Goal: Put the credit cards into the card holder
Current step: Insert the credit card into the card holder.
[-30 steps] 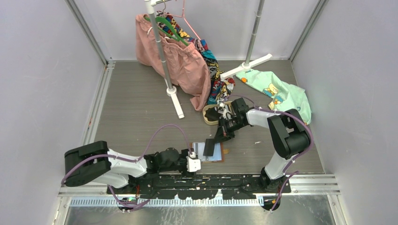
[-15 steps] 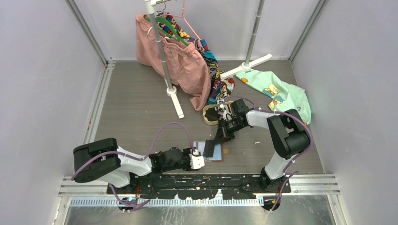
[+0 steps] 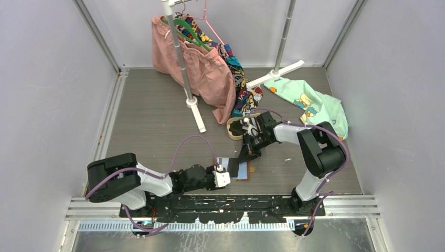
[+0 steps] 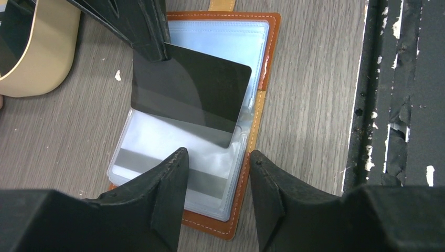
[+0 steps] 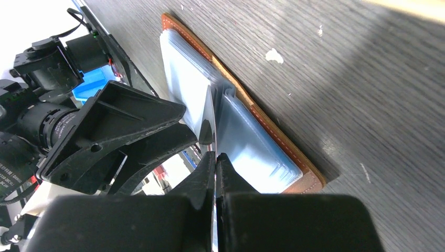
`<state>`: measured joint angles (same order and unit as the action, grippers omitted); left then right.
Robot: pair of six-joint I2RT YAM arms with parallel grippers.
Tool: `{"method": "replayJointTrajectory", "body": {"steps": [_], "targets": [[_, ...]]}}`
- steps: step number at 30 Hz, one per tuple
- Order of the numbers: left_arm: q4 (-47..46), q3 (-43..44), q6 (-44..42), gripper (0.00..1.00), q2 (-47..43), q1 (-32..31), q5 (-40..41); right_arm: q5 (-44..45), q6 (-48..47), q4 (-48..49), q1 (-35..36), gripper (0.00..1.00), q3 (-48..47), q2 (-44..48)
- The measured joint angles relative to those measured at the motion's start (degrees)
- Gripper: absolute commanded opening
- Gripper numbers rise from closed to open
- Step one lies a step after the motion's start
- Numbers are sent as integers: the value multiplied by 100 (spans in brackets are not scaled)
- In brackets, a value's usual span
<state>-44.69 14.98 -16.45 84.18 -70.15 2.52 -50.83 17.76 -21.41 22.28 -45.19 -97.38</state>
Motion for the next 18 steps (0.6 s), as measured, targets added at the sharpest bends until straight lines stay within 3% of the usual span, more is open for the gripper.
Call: {"method": "replayJointTrajectory", "body": {"steps": [18], "targets": [[-205,55,260,46,197,138,-223,-39,15,11,22,1,-50,-269]]}}
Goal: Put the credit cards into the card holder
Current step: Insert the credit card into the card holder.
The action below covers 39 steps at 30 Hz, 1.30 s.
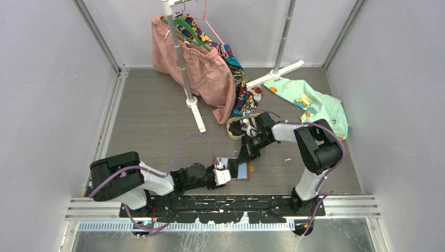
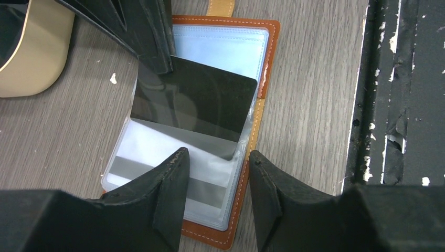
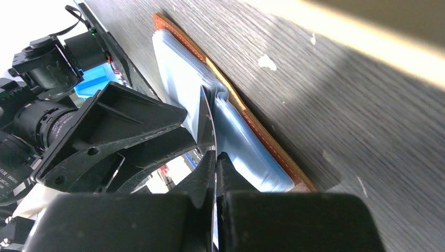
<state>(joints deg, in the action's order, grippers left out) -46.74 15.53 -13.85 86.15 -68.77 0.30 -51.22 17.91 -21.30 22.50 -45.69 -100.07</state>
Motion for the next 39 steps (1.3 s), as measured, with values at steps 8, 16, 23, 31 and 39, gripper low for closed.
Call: {"method": "replayJointTrajectory", "body": {"steps": [8,16,23,31,39], "targets": [[-72,4,328,57,24,83,15,-57,-85,11,94,1,-210,-221],[761,-76,1770,68,-1484,131,214,-79,-146,-35,118,1,-289,-302],[2302,33,3276,52,-2721,743,595,-90,-188,-103,118,1,-361,-358],[3497,304,4371,45,-1945,1510,345,-85,-195,-107,118,1,-365,-358],[3665,763,4634,41,-1255,1589,24,-66,-195,-151,155,1,-393,-358]]}}
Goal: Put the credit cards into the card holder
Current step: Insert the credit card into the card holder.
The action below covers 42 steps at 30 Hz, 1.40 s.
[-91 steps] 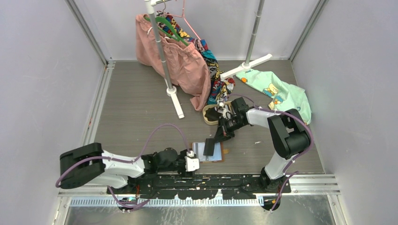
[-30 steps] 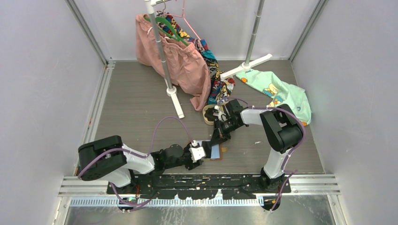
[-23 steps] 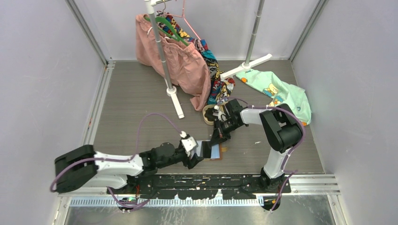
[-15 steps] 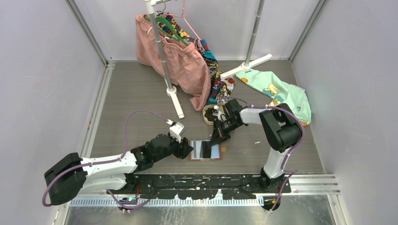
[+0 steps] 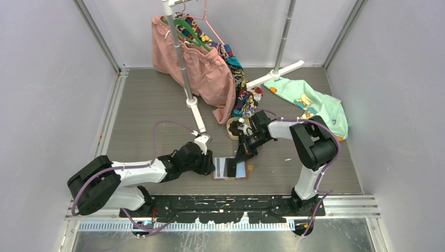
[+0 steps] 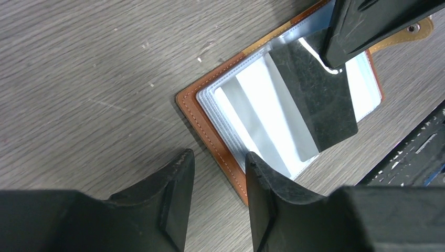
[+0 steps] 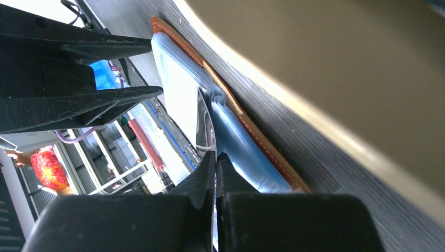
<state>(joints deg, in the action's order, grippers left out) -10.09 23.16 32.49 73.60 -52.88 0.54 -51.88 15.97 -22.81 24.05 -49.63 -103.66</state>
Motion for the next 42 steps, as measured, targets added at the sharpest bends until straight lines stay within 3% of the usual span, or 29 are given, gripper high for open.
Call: {"method": "replayJointTrajectory", "body": {"steps": [14,21,29,42], "targets": [[-385,597,55,38,955,52,-861,63,-11,-46,28,6,-20,0],[-481,599,74,38,1008,52,-911,131,-44,-247,59,19,-149,-35],[-566,566,184,38,1019,52,-911,623,-479,-754,63,40,-413,-7],[-678,402,225,38,887,50,-894,1137,-1040,-1342,63,55,-693,262]]}}
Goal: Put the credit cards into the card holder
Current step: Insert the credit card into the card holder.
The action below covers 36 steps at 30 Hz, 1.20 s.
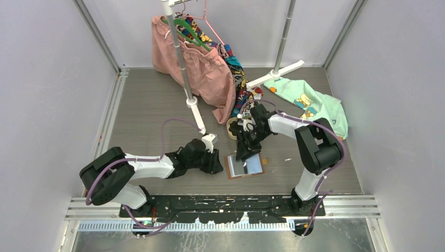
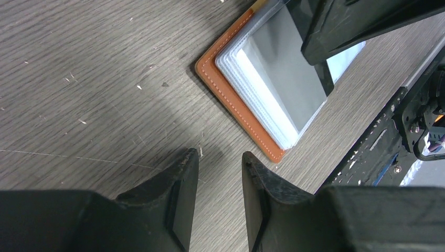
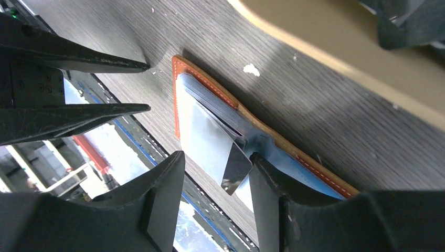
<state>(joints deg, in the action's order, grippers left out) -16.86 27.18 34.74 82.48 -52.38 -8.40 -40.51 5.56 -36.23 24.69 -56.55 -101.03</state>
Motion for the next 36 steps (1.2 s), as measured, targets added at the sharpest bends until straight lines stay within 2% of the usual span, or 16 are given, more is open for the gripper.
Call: {"method": "replayJointTrajectory", "body": {"steps": [12,20,30,36], "targets": [[2,-31,81,37,-37,0,-2,654,-511,-317,0,56,-61,640],[0,-31,90,37,-37,0,-4,890,-938,-542,68,67,-164,660],[2,-31,92,35,-37,0,-20,1530,-1521,-822,98,66,-334,769],[2,-31,105,34,-37,0,-24,1322,-1987,-1169,212,72,-468,769]]}}
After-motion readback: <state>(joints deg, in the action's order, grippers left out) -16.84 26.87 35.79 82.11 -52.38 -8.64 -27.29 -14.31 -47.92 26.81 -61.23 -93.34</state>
